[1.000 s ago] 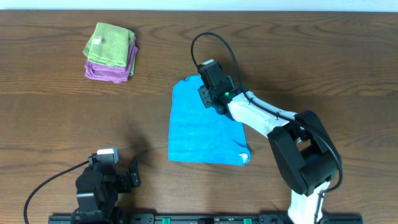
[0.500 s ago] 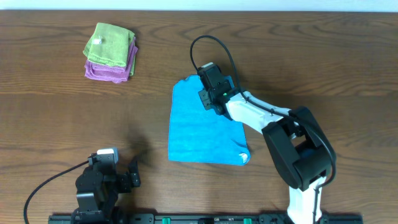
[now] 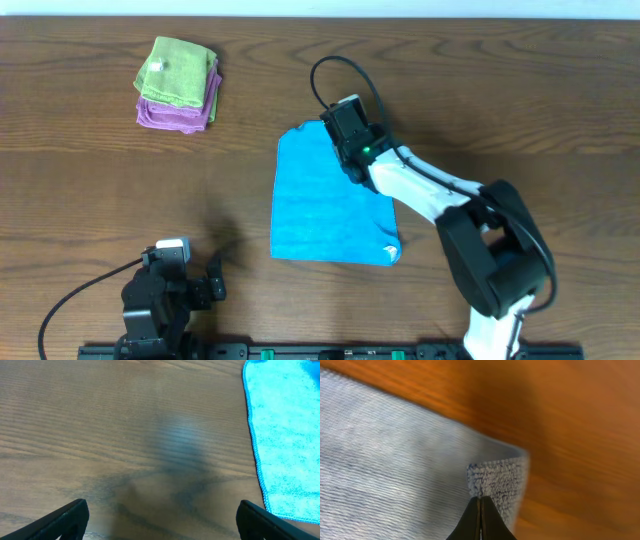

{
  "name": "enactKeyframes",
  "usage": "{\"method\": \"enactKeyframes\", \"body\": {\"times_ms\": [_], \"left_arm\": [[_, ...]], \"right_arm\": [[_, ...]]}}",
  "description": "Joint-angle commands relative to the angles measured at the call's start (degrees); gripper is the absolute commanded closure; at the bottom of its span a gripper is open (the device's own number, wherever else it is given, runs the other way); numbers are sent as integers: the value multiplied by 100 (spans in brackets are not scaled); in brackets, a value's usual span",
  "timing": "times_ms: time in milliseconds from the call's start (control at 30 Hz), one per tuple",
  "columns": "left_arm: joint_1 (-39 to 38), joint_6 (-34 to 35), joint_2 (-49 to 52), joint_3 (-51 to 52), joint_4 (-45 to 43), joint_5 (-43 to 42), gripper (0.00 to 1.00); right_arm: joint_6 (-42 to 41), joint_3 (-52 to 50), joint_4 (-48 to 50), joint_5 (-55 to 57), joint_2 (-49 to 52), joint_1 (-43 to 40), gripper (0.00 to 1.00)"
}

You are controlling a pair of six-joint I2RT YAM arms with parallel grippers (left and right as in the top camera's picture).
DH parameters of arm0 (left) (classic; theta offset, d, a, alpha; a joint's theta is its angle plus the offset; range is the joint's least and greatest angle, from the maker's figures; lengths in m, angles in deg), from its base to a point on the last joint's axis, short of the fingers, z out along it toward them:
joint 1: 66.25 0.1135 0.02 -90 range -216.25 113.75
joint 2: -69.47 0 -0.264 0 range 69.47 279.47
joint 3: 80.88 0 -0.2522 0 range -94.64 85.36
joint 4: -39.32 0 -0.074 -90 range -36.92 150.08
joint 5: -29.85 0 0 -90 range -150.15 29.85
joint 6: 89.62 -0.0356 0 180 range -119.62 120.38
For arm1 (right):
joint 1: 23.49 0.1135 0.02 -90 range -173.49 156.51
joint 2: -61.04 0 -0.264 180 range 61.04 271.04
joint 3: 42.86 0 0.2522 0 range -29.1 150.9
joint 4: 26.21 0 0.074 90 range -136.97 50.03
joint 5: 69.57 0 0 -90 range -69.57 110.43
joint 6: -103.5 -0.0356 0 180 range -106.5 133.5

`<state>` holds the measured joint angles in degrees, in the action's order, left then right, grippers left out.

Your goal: Fold the cloth

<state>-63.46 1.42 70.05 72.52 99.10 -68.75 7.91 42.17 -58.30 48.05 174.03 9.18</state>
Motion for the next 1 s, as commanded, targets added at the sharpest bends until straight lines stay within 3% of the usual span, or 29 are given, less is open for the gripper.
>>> {"method": "enactKeyframes", "body": {"times_ms": [0, 333, 367, 433, 467, 600, 700, 833, 967], "left_arm": [[-28, -129, -33, 48, 348, 68, 5], [-28, -129, -33, 48, 348, 68, 5], [-28, -129, -33, 48, 348, 68, 5], [-28, -129, -33, 48, 348, 68, 5], [-28, -129, -33, 48, 348, 68, 5], [-28, -129, -33, 48, 348, 68, 5], [-28, -129, -33, 48, 348, 68, 5], [-28, -129, -33, 48, 343, 70, 5], [-28, -118, -33, 48, 278, 42, 5]], "right_arm": [[-15, 111, -208, 697, -308, -92, 99], [-251, 111, -1038, 1292, -328, -1270, 99], [-249, 111, -1040, 1292, -328, -1427, 96], [-249, 111, -1043, 1290, -328, -1762, 59], [-249, 111, -1064, 1287, -328, -1897, 53], [-251, 111, -1349, 1224, -369, -2083, 41], [-291, 111, -1633, 704, -651, -1985, 38], [-748, 111, -2085, -671, -1838, -1880, 33], [-699, 111, -2712, -1864, -2940, -1886, 32]]}}
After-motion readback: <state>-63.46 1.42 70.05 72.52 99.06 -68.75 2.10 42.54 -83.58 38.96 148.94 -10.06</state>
